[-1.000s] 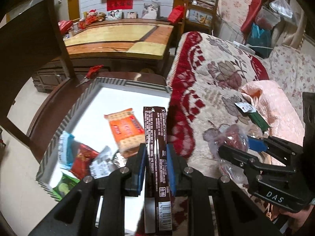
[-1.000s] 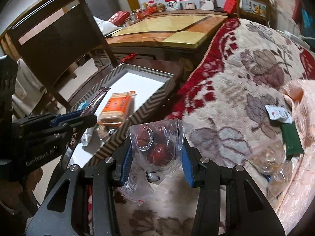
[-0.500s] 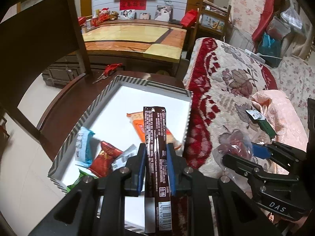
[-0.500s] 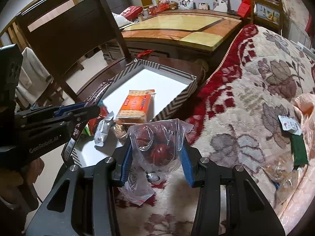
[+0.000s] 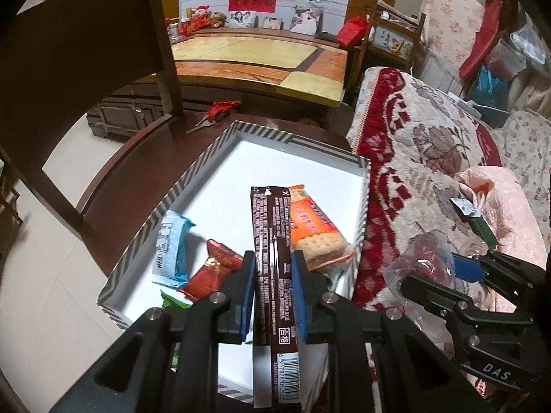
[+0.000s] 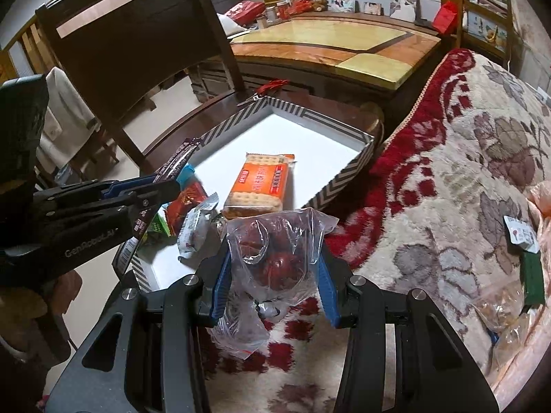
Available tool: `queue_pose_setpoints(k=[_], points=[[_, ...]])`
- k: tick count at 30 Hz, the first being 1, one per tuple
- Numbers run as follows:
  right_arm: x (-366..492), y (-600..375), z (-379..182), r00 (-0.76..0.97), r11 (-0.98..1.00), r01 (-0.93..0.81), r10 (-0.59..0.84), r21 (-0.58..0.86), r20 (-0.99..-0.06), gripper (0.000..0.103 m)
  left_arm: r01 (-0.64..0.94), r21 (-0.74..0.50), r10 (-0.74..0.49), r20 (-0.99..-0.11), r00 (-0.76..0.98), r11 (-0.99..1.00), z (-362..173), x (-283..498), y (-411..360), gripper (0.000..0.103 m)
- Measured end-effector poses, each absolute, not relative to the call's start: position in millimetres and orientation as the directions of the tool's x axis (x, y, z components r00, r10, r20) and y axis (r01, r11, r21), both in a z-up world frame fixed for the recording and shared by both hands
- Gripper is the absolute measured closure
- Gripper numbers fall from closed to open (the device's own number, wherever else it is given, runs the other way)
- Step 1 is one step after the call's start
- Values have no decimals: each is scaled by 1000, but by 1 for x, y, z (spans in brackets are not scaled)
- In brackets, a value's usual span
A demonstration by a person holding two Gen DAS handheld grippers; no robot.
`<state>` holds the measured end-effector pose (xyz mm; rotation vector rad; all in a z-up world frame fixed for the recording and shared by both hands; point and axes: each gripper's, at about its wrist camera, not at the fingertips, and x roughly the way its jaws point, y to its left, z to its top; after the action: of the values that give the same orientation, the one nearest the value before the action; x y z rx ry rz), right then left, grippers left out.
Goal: Organize snacks
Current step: 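Carry the chocolate bar and red date bag over the white tray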
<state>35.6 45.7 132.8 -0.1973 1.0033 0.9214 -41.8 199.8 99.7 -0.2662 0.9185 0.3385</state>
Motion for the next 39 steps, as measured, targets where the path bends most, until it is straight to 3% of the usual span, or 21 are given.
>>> queue_pose_setpoints(k=[22,39], points=[[28,123,101,86,531,-808,535,256,-840,60,-481,-67,204,-848,489,874,68,-32,257,81],[51,158,81,74,528,-810,523,255,-849,60,-465,-50,189,-872,452,884,46,21,267,81]])
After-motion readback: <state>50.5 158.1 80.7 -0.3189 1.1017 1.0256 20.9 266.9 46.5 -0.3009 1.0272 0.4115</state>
